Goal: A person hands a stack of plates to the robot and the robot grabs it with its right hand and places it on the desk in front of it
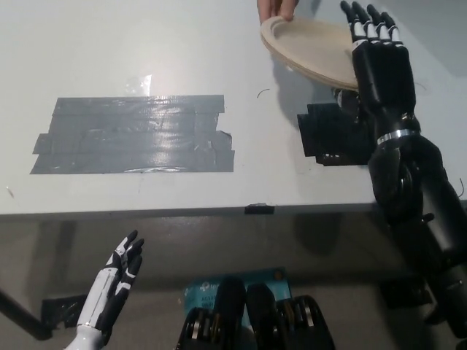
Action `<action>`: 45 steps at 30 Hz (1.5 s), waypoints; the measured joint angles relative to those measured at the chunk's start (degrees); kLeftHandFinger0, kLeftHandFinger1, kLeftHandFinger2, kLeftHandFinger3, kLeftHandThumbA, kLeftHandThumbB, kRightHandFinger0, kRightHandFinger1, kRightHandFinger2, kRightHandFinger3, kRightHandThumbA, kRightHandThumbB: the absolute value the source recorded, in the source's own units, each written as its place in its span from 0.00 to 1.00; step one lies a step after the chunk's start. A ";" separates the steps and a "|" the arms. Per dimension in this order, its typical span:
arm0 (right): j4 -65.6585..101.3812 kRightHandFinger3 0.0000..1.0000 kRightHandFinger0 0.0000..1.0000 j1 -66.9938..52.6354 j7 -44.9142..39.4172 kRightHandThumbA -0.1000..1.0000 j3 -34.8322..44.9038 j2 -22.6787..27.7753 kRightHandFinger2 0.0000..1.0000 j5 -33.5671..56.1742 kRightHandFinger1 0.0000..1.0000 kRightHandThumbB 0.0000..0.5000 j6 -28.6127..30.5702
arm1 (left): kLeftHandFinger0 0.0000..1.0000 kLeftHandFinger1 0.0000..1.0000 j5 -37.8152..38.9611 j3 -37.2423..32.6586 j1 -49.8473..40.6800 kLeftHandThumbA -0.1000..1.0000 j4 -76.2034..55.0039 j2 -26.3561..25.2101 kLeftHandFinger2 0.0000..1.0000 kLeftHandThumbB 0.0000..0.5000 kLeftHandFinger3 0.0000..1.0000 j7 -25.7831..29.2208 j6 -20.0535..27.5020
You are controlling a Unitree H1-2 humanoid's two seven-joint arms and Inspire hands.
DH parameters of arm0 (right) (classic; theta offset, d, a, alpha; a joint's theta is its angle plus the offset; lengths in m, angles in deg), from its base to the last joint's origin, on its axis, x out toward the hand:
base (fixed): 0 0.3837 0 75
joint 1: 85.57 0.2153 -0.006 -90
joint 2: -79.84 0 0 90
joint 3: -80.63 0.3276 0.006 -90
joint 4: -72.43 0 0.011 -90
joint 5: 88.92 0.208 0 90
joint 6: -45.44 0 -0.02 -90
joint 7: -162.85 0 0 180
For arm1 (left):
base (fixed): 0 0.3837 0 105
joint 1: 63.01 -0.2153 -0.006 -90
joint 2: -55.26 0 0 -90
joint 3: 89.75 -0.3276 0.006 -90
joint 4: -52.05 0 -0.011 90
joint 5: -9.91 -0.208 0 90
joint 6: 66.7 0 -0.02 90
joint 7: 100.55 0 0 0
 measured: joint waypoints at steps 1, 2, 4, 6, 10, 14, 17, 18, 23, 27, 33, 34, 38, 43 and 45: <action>-0.53 0.17 0.00 0.06 0.73 1.00 0.04 0.00 0.10 -0.01 0.00 0.11 0.10 | 1.00 1.00 0.00 0.00 0.01 0.92 0.01 0.00 1.00 0.48 1.00 0.00 0.00; -1.17 0.19 0.00 0.10 1.95 0.98 0.12 -0.01 0.12 0.01 0.00 0.09 0.27 | 1.00 1.00 0.00 -0.01 0.03 0.92 0.04 0.00 1.00 0.48 1.00 0.00 0.00; -1.68 0.18 0.00 0.10 3.55 1.00 0.31 -0.01 0.12 0.10 0.00 0.10 0.74 | 1.00 1.00 0.00 0.00 0.07 0.92 0.07 0.00 1.00 0.49 1.00 0.00 0.00; -2.01 0.15 0.00 0.11 5.33 1.00 0.55 -0.01 0.13 0.27 0.00 0.10 1.41 | 1.00 1.00 -0.01 0.00 0.12 0.92 0.08 0.00 1.00 0.49 1.00 0.00 0.00; -1.96 0.14 0.00 0.16 9.12 1.00 0.96 -0.02 0.11 0.47 0.00 0.06 2.92 | 1.00 1.00 -0.01 -0.01 0.20 0.91 0.07 0.00 1.00 0.48 1.00 0.01 0.00; -0.85 0.17 0.00 0.25 12.74 1.00 1.38 0.01 0.17 0.68 0.00 0.02 4.96 | 1.00 1.00 -0.01 0.01 0.31 0.91 0.08 0.00 1.00 0.49 1.00 0.00 0.02; 2.49 0.22 0.00 0.26 14.10 0.98 1.57 0.13 0.22 0.72 0.00 0.00 5.91 | 1.00 1.00 -0.01 0.01 0.50 0.91 0.08 0.00 1.00 0.48 1.00 0.00 0.02; 3.90 0.27 0.00 0.27 14.27 0.94 1.66 0.20 0.25 0.73 0.00 0.00 6.15 | 1.00 1.00 0.00 0.01 0.57 0.91 0.08 0.00 1.00 0.49 1.00 0.00 0.02; 8.44 0.29 0.00 0.27 14.62 0.89 1.97 1.05 0.26 0.67 0.00 0.01 7.26 | 1.00 1.00 0.00 0.01 0.72 0.91 0.08 0.00 1.00 0.47 1.00 -0.03 0.01; 13.25 0.20 0.00 0.27 14.48 0.82 3.07 2.95 0.18 0.87 0.00 0.03 7.90 | 1.00 1.00 0.01 0.02 0.86 0.90 0.09 0.00 1.00 0.48 1.00 -0.04 0.01; 13.94 0.09 0.00 0.05 14.13 0.82 3.23 5.22 0.11 0.53 0.00 0.00 8.61 | 1.00 1.00 0.02 0.00 0.75 0.89 0.08 0.01 1.00 0.46 1.00 -0.04 0.01; 13.10 0.09 0.00 -0.11 14.16 0.85 2.87 5.82 0.13 0.37 0.00 0.01 9.05 | 1.00 1.00 0.03 0.00 0.61 0.89 0.09 0.02 1.00 0.44 1.00 -0.05 0.02; 9.98 0.10 0.00 -1.24 14.28 0.81 1.02 6.96 0.13 -0.89 0.00 0.01 9.48 | 1.00 1.00 0.05 0.01 0.45 0.89 0.09 0.02 1.00 0.44 1.00 -0.06 0.02; 3.67 0.03 0.00 -2.36 15.49 0.67 -1.86 7.29 0.04 -2.74 0.00 0.12 10.01 | 1.00 1.00 0.07 0.01 0.45 0.89 0.08 0.01 1.00 0.44 1.00 -0.08 0.02; -1.47 0.05 0.00 -2.73 17.05 0.76 -3.51 7.30 0.07 -3.71 0.00 0.02 10.59 | 1.00 1.00 0.07 0.02 0.45 0.89 0.08 0.01 1.00 0.44 1.00 -0.09 0.02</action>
